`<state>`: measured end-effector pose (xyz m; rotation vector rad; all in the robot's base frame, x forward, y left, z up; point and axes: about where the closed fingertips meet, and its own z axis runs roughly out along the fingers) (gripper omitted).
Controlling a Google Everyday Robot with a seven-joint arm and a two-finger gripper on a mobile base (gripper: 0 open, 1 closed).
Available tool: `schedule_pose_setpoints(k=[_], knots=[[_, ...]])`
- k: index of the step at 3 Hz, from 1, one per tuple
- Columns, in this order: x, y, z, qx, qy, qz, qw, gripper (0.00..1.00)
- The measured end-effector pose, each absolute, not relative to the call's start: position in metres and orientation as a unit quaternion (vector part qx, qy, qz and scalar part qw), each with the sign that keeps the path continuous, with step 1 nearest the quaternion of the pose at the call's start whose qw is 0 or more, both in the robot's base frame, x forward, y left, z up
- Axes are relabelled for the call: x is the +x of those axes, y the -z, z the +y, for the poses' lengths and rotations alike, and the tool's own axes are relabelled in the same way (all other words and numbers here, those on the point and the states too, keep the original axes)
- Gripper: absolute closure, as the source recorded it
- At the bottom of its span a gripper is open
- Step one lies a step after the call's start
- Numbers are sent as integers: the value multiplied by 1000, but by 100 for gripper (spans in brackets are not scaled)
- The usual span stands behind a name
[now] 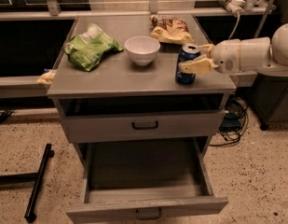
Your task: Pick pepsi can from middle drawer and place on counter
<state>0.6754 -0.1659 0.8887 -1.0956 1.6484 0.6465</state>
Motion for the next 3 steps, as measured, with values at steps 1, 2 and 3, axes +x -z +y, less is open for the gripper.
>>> schedule_pose_setpoints(k=[1,2,3], knots=[[675,-893,-166,-454,-268,683,505,73],[675,-893,-166,-454,-268,683,505,50],[675,-893,-166,-454,-268,683,505,27]])
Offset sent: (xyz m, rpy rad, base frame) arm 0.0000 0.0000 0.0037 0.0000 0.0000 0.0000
